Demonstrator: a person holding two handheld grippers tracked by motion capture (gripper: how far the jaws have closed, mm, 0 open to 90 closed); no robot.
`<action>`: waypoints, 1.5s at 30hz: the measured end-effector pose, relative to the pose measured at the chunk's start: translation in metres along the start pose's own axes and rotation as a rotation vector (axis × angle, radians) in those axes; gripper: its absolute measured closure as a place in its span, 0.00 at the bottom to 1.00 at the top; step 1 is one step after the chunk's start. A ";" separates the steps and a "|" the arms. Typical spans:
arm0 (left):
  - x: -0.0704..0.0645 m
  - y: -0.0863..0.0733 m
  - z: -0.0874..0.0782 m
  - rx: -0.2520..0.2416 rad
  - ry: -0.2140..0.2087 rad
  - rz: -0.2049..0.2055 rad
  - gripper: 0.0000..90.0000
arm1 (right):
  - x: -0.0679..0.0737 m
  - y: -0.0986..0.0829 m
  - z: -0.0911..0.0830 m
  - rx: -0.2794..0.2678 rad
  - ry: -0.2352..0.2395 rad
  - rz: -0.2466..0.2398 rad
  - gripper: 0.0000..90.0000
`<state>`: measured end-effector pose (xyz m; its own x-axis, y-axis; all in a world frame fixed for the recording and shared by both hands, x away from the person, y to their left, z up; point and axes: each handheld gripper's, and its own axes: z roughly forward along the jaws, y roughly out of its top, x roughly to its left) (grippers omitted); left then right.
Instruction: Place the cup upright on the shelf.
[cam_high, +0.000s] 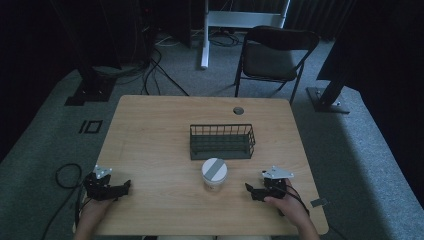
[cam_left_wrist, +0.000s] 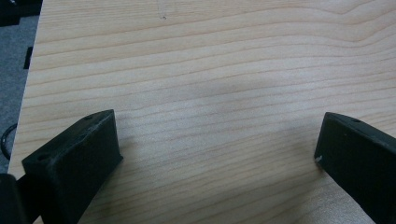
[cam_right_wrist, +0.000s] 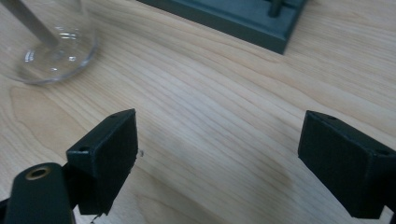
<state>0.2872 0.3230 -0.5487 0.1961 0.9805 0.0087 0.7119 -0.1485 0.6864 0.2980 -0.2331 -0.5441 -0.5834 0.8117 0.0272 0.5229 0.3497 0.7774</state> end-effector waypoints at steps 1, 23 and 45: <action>0.000 0.000 0.000 0.000 0.000 0.000 0.00 | 0.001 0.001 0.000 -0.001 0.006 0.007 0.13; 0.000 0.000 0.000 0.000 0.000 0.000 0.00 | 0.026 0.008 0.010 -0.039 0.099 -0.039 0.13; 0.000 0.000 0.000 0.000 0.000 0.000 0.00 | 0.058 0.022 0.017 -0.070 0.215 -0.116 0.15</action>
<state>0.2872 0.3230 -0.5486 0.1963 0.9805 0.0087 0.7120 -0.1486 0.6862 0.2862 -0.1705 -0.5361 -0.7596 0.6474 0.0626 0.4049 0.3955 0.8244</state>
